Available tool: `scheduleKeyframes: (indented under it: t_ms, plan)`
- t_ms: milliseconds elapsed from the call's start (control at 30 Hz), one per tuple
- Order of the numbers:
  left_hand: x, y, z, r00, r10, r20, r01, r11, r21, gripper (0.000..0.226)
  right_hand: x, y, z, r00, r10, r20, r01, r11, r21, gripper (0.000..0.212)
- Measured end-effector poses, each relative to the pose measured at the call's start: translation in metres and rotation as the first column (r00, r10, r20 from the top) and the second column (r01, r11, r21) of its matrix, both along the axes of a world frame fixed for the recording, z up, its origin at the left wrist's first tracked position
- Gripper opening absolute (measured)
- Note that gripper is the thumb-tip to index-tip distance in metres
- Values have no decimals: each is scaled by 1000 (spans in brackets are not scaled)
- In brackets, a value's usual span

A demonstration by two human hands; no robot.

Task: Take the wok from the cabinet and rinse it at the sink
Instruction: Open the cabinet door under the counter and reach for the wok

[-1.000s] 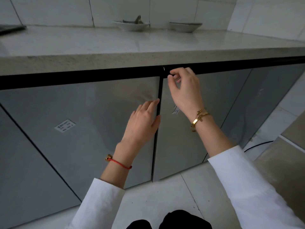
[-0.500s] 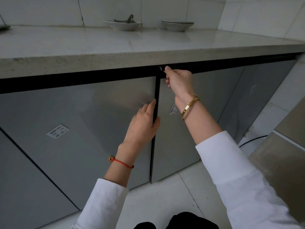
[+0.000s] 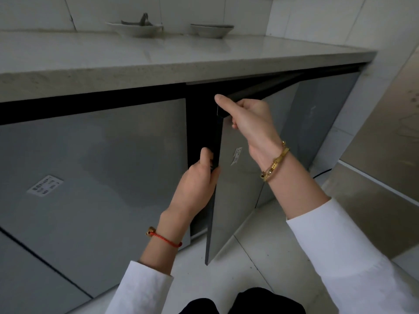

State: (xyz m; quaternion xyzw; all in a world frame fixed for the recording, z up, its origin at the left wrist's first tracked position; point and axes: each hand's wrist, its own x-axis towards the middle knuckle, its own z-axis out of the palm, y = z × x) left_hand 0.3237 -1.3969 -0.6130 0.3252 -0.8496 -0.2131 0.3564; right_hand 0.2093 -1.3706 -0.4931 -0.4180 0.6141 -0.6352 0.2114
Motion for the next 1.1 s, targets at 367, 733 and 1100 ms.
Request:
scheduleKeyframes:
  t_ms: [367, 733, 1100]
  plan:
    - [-30, 39, 4, 976, -108, 190, 155, 955, -254, 31, -27, 71, 9, 970, -93, -225, 122, 985, 122, 35]
    - [-76, 90, 2, 955, -260, 146, 285, 938, -195, 70, -65, 154, 6, 501, -422, -756, 462, 869, -178, 41]
    - [-141, 138, 2, 918, -370, 146, 392, 903, -177, 75, -121, 210, 4, 239, -374, -896, 498, 840, -218, 28]
